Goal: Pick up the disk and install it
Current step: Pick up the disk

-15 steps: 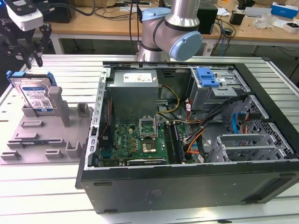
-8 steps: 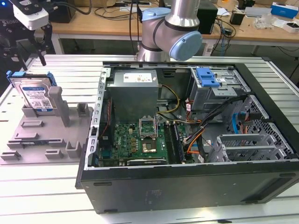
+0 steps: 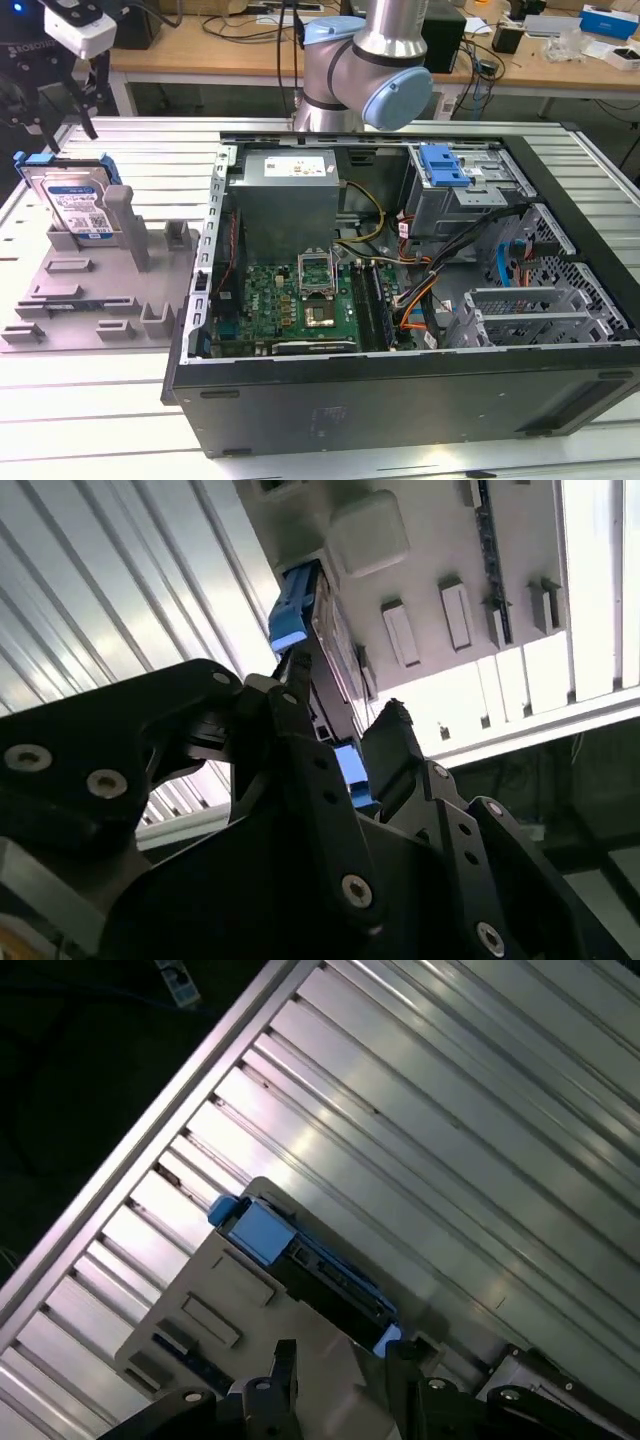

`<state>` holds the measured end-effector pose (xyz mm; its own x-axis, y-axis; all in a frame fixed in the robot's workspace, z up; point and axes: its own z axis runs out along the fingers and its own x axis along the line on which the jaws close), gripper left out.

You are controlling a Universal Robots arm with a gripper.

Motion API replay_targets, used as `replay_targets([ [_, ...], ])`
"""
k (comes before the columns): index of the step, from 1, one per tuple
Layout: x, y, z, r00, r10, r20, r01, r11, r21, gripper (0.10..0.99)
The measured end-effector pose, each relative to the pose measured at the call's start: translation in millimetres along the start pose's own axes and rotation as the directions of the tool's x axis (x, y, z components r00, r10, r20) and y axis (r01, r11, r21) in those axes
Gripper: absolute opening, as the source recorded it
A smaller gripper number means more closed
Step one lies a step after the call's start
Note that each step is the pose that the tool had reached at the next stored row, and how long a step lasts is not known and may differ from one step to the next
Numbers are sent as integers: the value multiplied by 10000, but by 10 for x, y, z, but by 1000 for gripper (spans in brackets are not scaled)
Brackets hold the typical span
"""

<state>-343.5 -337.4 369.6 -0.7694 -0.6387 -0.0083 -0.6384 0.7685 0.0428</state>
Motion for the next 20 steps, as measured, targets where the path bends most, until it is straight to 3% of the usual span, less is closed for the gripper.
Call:
replay_targets([
  [4, -1, 0, 4, 9935, -1136, -47, 1136, 9935, -12, 482],
  [8, -1, 0, 10, 9734, -2288, -99, 2287, 9735, -27, 482],
  [10, -1, 0, 14, 9590, -2830, -123, 2830, 9591, -36, 482],
  [11, -1, 0, 15, 9546, -2976, -129, 2976, 9547, -38, 482],
  [13, -1, 0, 21, 9337, -3577, -164, 3577, 9338, -46, 482],
  [15, -1, 0, 26, 9185, -3950, -186, 3950, 9187, -52, 482],
  [17, -1, 0, 36, 8892, -4570, -215, 4570, 8894, -69, 482],
  [18, -2, 2, 40, 8793, -4757, -223, 4757, 8796, -73, 482],
  [20, -13, 14, 45, 8652, -5008, -242, 5007, 8656, -78, 482],
])
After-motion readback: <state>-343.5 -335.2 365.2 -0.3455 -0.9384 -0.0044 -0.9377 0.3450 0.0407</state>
